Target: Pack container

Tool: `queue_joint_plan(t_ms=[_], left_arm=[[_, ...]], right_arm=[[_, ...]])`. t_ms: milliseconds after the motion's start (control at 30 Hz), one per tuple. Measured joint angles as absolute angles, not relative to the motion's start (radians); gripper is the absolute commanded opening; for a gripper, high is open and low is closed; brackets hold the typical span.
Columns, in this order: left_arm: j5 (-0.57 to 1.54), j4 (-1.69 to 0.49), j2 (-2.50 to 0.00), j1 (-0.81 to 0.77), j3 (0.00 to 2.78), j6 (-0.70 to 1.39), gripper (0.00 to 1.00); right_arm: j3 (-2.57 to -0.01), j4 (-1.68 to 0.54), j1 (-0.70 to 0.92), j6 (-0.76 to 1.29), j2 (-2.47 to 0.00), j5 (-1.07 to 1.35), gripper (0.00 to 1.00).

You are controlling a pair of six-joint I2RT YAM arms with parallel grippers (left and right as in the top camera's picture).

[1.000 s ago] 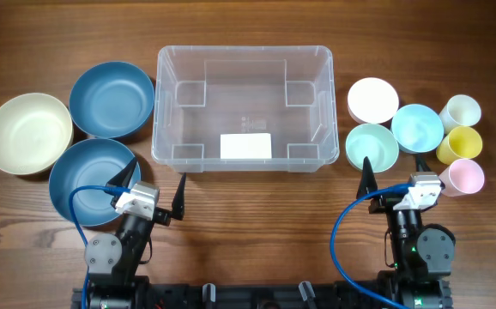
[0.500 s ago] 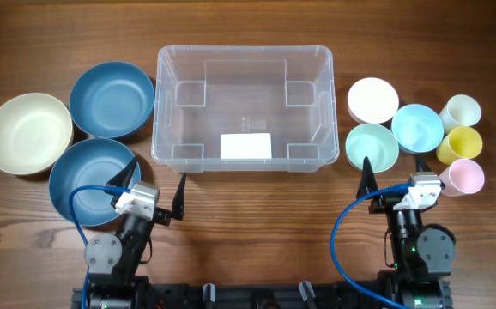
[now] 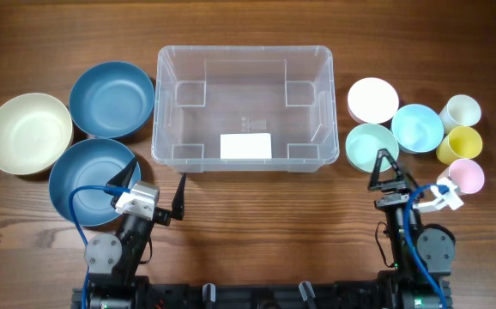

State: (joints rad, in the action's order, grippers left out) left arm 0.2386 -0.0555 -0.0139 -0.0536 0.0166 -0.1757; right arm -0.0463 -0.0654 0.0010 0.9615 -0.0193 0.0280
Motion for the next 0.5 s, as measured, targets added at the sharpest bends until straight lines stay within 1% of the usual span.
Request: queue_joint_plan(t_ms=[100, 367, 467, 500], left_arm=[[0.238, -0.056, -0.014, -0.054, 0.017, -0.176, 1.0], [0.239, -0.056, -0.014, -0.054, 0.017, -0.176, 1.0], [0.239, -0.056, -0.014, -0.054, 0.017, -0.176, 1.0], [0.239, -0.056, -0.014, -0.054, 0.017, -0.176, 1.0]], right_arm=[[-0.046, -0.058, 0.001, 0.999, -0.019, -0.048, 1.0], [-0.046, -0.046, 0.001, 0.998, -0.019, -0.259, 0.99], [-0.046, -0.043, 0.001, 0.886, -0.026, -0.349, 1.0], [-0.046, -0.043, 0.001, 0.799, -0.036, -0.383, 1.0]])
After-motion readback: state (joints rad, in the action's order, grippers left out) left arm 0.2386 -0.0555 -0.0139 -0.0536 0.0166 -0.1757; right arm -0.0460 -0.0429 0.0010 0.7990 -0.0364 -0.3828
